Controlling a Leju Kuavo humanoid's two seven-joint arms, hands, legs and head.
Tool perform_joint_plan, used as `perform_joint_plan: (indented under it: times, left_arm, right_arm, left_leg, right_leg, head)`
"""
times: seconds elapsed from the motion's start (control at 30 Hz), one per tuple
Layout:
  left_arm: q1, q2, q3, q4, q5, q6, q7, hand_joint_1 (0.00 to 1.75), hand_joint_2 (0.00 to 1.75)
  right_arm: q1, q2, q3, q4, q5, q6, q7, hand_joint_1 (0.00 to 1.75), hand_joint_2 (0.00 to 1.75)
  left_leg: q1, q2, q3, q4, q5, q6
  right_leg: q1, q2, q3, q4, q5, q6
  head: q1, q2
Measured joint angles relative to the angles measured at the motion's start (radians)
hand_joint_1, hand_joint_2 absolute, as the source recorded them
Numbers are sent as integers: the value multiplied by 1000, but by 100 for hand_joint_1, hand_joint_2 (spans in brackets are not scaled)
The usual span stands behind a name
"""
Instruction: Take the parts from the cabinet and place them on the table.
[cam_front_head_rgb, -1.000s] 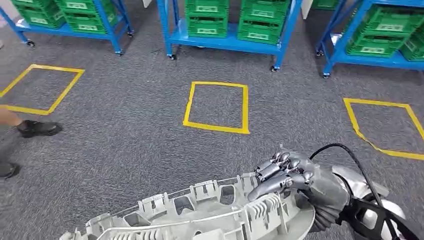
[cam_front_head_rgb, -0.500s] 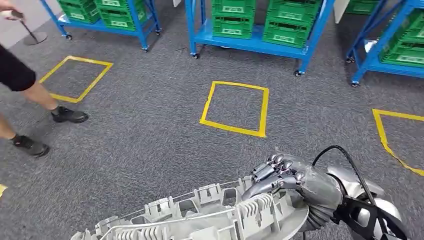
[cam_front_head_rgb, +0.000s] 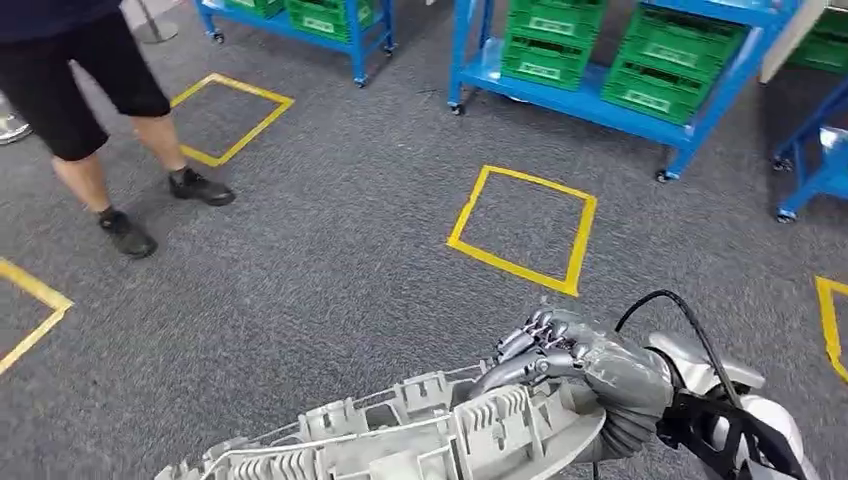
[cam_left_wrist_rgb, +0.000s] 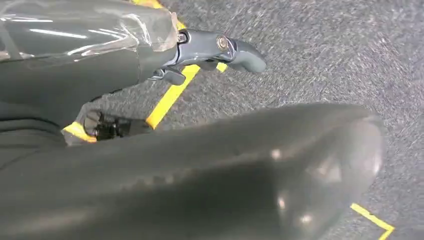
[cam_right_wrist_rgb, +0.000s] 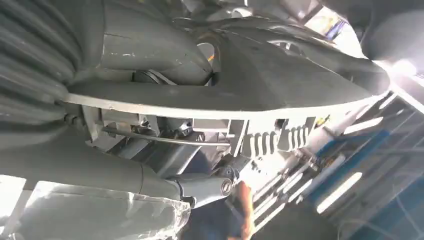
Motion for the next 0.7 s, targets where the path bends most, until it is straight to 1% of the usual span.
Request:
perform_joint_plan:
  times: [0.03, 0.07, 0.1, 0.13, 0.17, 0.2, 0.23, 0.27, 0.33, 0.37, 0.4, 0.43, 0.47, 0.5, 0.53, 0.57, 0.6, 0.63, 0.67, 0.7]
  left_arm:
    - [0, 0, 0, 11, 0, 0, 2, 0, 0]
    - [0, 0, 1, 20, 0, 0, 2, 0, 0]
    - [0, -1, 2, 27, 0, 0, 5, 0, 0]
    - [0, -3, 2, 30, 0, 0, 6, 0, 0]
    - [-1, -5, 2, 33, 0, 0, 8, 0, 0]
    - [-1, -6, 2, 34, 3, 0, 10, 0, 0]
    - [-2, -8, 3, 34, 9, 0, 18, 0, 0]
    - [0, -10, 5, 33, 14, 0, 22, 0, 0]
    - [3, -19, 17, 19, 18, -8, 36, 0, 0]
    - [3, -23, 24, 6, 20, -16, 42, 0, 0]
    - [3, -30, 28, -5, 21, -22, 48, 0, 0]
    - [2, -33, 32, -18, 23, -26, 52, 0, 0]
    - [0, -35, 35, -27, 23, -29, 56, 0, 0]
    - [-2, -38, 36, -35, 24, -34, 60, 0, 0]
    - [-2, -42, 39, -43, 26, -40, 64, 0, 0]
    - [-1, -45, 43, -50, 28, -45, 67, 0, 0]
    - [0, -49, 48, -63, 35, -57, 76, 0, 0]
    - [3, -55, 50, -77, 42, -67, 84, 0, 0]
    - [4, -58, 51, -89, 45, -70, 86, 0, 0]
    - [4, -59, 52, -99, 44, -70, 86, 0, 0]
  right_arm:
    - [0, -2, 4, 1, -4, 0, 4, 175, 175]
    - [0, -3, 7, 3, -7, 0, 5, 175, 175]
    - [0, -5, 9, 4, -12, 0, 5, 175, 175]
    - [-2, -7, 10, 4, -15, 0, 5, 175, 175]
    - [-5, -8, 10, 4, -17, 0, 3, 175, 175]
    - [-6, -11, 10, 6, -20, 0, -5, 175, 175]
    - [-5, -11, 10, 11, -23, 3, -15, 175, 175]
    - [-7, -11, 11, 15, -26, 6, -23, 175, 175]
    - [-9, -10, 12, 21, -24, 9, -31, 175, 175]
    - [-13, -8, 14, 24, -23, 9, -31, 175, 175]
    - [-16, -4, 15, 26, -23, 9, -31, 175, 175]
    - [-17, 0, 16, 27, -23, 9, -29, 175, 175]
    - [-17, 0, 17, 28, -23, 9, -28, 175, 175]
    - [-17, 3, 18, 30, -23, 9, -26, 175, 175]
    - [-17, 8, 21, 31, -23, 9, -24, 175, 175]
    - [-17, 11, 24, 32, -23, 9, -21, 175, 175]
    - [-17, 16, 27, 32, -23, 9, -19, 175, 175]
    - [-17, 20, 29, 32, -23, 9, -17, 175, 175]
    - [-18, 23, 30, 32, -23, 9, -15, 175, 175]
    - [-18, 26, 31, 32, -23, 9, -15, 175, 175]
  left_leg:
    - [0, -15, -1, 1, 1, 0]
    - [0, -31, -1, 4, 1, 0]
    - [1, -46, -1, 7, 0, -1]
    - [1, -61, -2, 11, -1, -2]
    - [1, -76, -2, 17, -3, -7]
    - [2, -89, -8, 24, -6, -11]
    - [-5, -101, -17, 32, -8, -17]
    - [-4, -107, -26, 32, -5, -22]
    - [1, -122, -31, 29, -1, -31]
    - [2, -115, -33, 37, -6, -35]
    - [-5, -49, -43, 63, -23, -45]
    - [-3, -9, -72, 123, -59, -51]
    - [1, 7, -113, 203, -98, -54]
    - [4, 13, -156, 286, -131, -56]
    - [6, 16, -190, 348, -149, -58]
    - [8, 17, -200, 364, -142, -58]
    - [9, 19, -182, 321, -111, -57]
    - [9, 25, -139, 237, -68, -54]
    - [7, 41, -85, 139, -27, -48]
    - [1, 85, -35, 55, -3, -38]
  right_leg:
    - [0, 2, -27, 52, -11, 5]
    - [0, 3, -28, 46, 0, 13]
    - [-2, 4, -5, -5, 28, 23]
    - [-6, 9, 34, -90, 67, 34]
    - [-12, 29, 82, -194, 111, 43]
    - [-19, 81, 108, -257, 125, 41]
    - [-14, 78, 111, -260, 128, 27]
    - [-11, 67, 107, -254, 129, 21]
    - [-7, 53, 104, -253, 129, 13]
    - [-19, 42, 107, -259, 134, 5]
    - [-17, 30, 110, -259, 132, -2]
    - [-15, 19, 112, -259, 130, -7]
    - [-12, 7, 112, -259, 128, -9]
    - [-10, -7, 112, -259, 127, -10]
    - [-9, -20, 112, -258, 125, -12]
    - [-9, -33, 113, -258, 124, -13]
    - [-8, -47, 115, -259, 122, -14]
    - [-7, -58, 118, -259, 120, -12]
    - [-6, -69, 122, -259, 116, -11]
    - [-4, -79, 127, -259, 112, -9]
  head:
    - [0, 0]
    - [0, 0]
    - [0, 0]
    - [0, 0]
    - [0, 0]
    - [1, 0]
    - [1, 0]
    - [0, 0]
    - [-1, 0]
    - [-1, 0]
    - [-3, 0]
    - [-7, 0]
    - [-6, 0]
    - [-6, 0]
    - [-7, 0]
    - [-6, 0]
    - [-7, 0]
    - [-7, 0]
    - [-7, 0]
    - [-7, 0]
